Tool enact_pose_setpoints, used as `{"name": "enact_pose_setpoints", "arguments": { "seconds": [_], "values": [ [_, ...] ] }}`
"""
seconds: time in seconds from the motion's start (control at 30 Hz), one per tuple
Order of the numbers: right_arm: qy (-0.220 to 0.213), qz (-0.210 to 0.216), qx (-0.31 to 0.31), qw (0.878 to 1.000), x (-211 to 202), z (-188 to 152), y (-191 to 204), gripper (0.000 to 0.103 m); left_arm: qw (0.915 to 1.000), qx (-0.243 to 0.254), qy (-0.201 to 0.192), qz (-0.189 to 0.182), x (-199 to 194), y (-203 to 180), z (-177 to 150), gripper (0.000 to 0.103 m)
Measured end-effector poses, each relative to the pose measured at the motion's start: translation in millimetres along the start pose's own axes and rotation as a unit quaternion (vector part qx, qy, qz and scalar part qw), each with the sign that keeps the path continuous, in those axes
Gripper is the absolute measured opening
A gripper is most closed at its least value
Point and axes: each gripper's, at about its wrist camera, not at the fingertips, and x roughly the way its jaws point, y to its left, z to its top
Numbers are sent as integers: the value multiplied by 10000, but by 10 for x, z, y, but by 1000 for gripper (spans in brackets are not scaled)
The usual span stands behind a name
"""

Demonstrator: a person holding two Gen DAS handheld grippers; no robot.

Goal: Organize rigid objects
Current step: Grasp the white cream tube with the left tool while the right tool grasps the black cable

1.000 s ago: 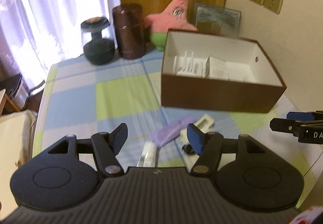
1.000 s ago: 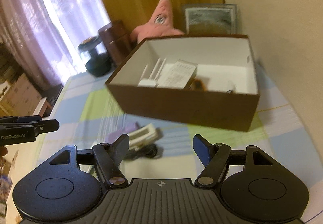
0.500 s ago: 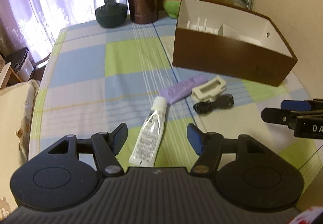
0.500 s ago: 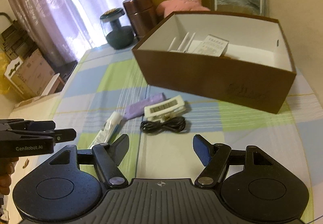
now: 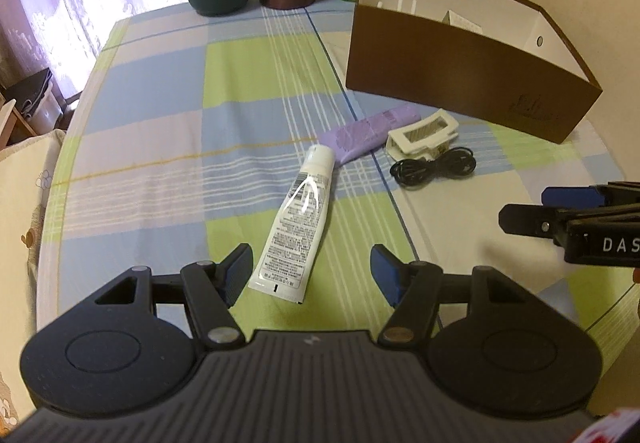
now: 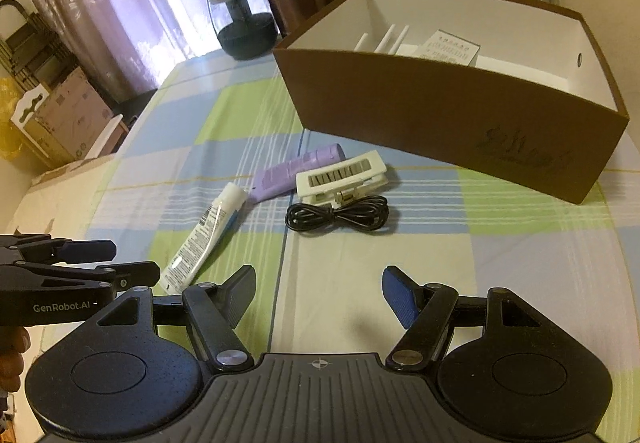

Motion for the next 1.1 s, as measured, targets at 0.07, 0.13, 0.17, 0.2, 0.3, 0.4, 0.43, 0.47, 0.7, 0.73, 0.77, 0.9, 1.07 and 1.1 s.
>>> {"name": "enact_pose_setpoints", "arguments": {
  "seconds": [0.07,0.13,0.17,0.2,0.3,0.4,0.43,0.47,0.7,0.73,0.77,0.9,1.07,1.1],
  "values": [
    [24,5,10,10000,42,-6,-16,67,10000,-1,31,-14,44,4,-4,61],
    [64,-4,30,10000,86,-8,-35,67,10000,1,64,-34,92,10,-6,61],
    [77,-6,36,10000,104,-11,-47,67,10000,1,80,-39,117,12,-4,62],
    [84,-7,43,10000,124,-13,-59,67,9999,2,97,-40,143,14,-3,62],
    [132,-11,55,9999,190,-17,-93,67,9999,0,160,-43,233,28,0,62],
    [169,-2,39,9998,252,-26,-121,67,9998,7,215,-54,323,38,-1,62],
    [183,8,27,9998,277,-28,-129,67,9997,18,225,-57,354,41,0,62],
    [192,21,14,9998,300,-24,-134,67,9997,31,240,-53,389,47,-1,62],
    [126,23,-188,9997,516,105,-200,67,9994,158,307,-16,620,93,39,61],
    [122,5,-206,9997,556,139,-219,67,9994,185,306,-14,653,102,51,61],
    [120,1,-225,9997,596,174,-233,67,9993,212,302,-16,685,109,66,61],
    [162,-11,-285,9995,752,316,-304,67,9991,260,346,-10,810,130,140,61],
    [212,-18,-378,9991,897,449,-352,67,9987,331,387,-33,923,135,215,61],
    [233,2,-402,9989,925,464,-358,67,9986,347,395,-37,945,138,227,61]
  ]
}}
